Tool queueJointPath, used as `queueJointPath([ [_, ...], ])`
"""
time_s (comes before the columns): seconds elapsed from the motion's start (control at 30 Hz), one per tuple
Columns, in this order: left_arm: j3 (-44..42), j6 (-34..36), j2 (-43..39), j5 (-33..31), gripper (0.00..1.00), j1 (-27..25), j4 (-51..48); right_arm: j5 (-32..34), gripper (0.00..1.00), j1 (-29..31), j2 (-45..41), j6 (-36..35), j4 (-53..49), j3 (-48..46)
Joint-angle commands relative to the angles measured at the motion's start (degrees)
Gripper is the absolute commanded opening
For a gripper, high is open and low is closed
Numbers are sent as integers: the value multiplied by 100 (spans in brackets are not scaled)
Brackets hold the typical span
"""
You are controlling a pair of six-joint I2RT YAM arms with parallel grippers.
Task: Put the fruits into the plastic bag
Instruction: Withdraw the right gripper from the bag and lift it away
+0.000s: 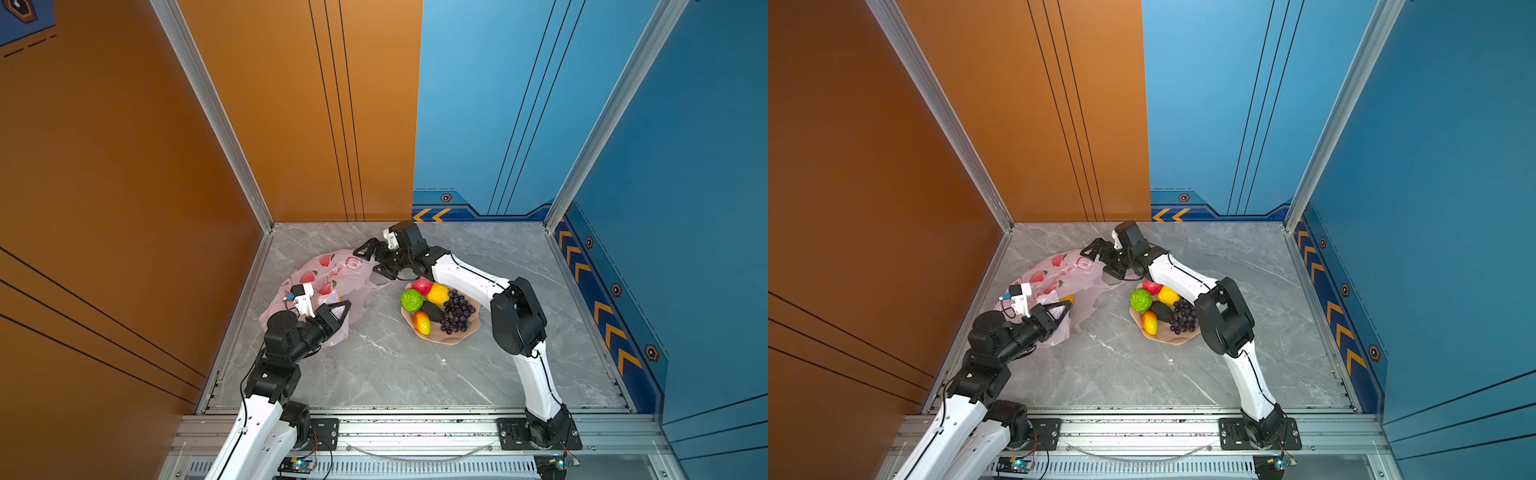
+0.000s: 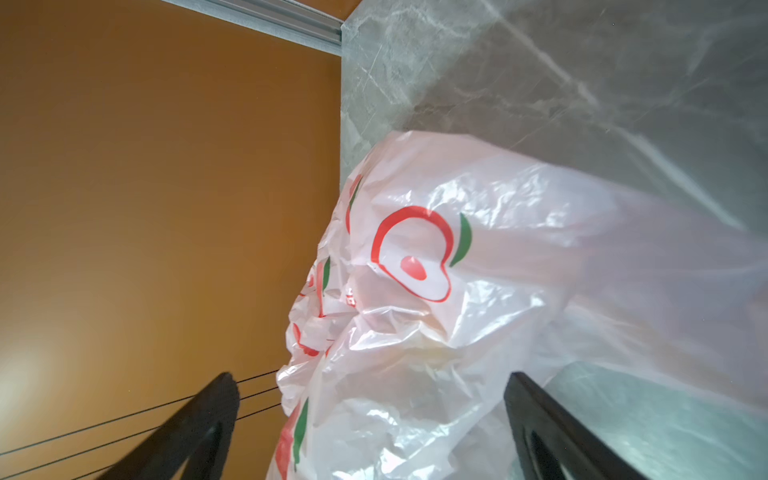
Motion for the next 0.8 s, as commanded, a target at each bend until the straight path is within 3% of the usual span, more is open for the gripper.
queueJointPath([
  [0.0, 108, 55, -38, 162, 0, 92, -34, -156, 98, 210, 69, 656, 306, -60],
  [0.3, 134, 46, 76, 228, 0, 129, 134, 262, 100, 200, -593, 1156, 435, -1218],
  [0.53, 136, 24, 8, 241, 0, 130, 83, 183, 97, 301, 8, 1697, 1193, -814],
  [0.77, 145, 37, -76, 229, 0, 150, -20, 374, 83, 340, 472, 2013, 1669, -343],
])
